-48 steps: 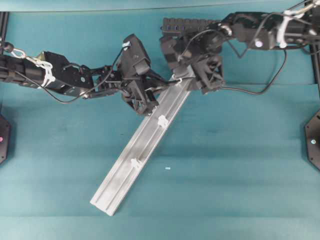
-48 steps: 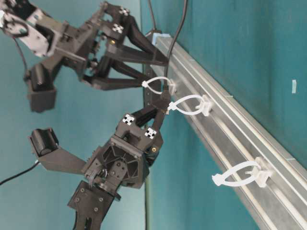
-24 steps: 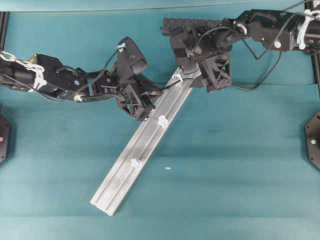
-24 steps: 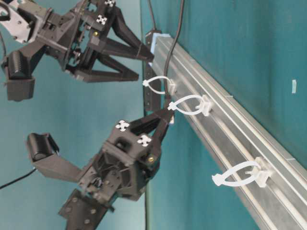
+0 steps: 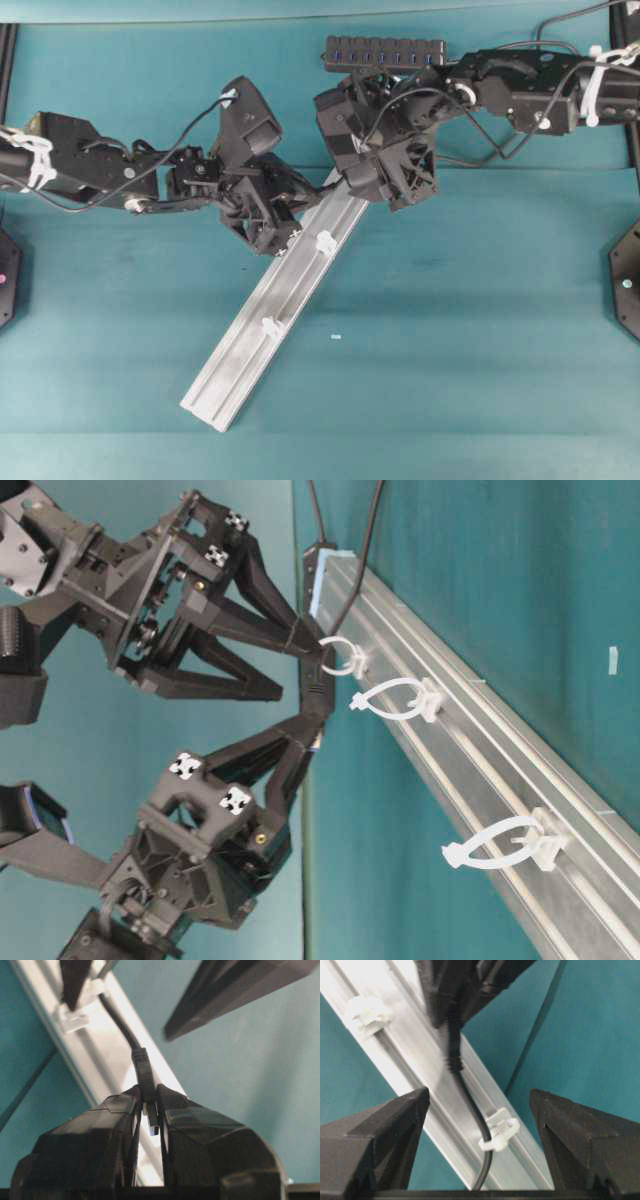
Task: Pass the USB cable through three rings with both arms.
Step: 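Bring the left gripper in and grasp the plug beyond the first loop, then release the plug with the right gripper and pull it through with the left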
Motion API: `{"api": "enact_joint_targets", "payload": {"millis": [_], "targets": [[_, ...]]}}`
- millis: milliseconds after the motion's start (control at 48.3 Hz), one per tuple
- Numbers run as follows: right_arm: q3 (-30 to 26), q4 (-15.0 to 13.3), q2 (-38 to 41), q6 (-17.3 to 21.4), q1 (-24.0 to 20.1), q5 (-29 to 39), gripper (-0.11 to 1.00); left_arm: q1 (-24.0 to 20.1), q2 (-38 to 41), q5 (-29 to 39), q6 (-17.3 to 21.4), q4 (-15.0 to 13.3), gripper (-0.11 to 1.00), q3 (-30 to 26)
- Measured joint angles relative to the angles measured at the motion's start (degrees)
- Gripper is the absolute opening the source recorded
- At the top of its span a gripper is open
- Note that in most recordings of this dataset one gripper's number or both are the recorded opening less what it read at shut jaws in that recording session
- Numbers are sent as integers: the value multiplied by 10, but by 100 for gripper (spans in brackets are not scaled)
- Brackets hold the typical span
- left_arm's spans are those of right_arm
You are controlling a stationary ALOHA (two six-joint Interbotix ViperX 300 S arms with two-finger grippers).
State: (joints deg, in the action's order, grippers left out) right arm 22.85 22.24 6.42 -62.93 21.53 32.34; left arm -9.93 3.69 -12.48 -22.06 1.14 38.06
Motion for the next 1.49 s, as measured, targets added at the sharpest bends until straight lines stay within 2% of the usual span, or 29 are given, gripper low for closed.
{"api": "enact_joint_targets", "payload": {"millis": [290,373,539,829,932,1119,1202,1243,1347,1492], "targets": [[1,-13,17,0,-9,1,66,1,-3,1,0,0,10,0],[0,-13,17,0,-12,1,53,1,-3,1,0,0,10,0],[0,-13,17,0,-17,-7,13,1,-3,2,0,0,10,0],[0,-16,19,0,-18,-11,12,1,-4,4,1,-1,11,0],[-2,-26,21,0,-19,-12,12,1,-5,10,1,-1,25,2],[-8,-69,28,0,-19,0,12,11,-12,19,0,0,78,14],[-10,-86,33,0,-19,10,12,12,-19,19,0,0,95,22],[-11,-93,33,0,-20,12,12,12,-24,20,0,0,98,26],[-14,-110,37,0,-21,18,8,15,-41,21,0,-1,94,42],[-18,-136,45,-1,-26,30,8,18,-75,23,0,0,94,70]]}}
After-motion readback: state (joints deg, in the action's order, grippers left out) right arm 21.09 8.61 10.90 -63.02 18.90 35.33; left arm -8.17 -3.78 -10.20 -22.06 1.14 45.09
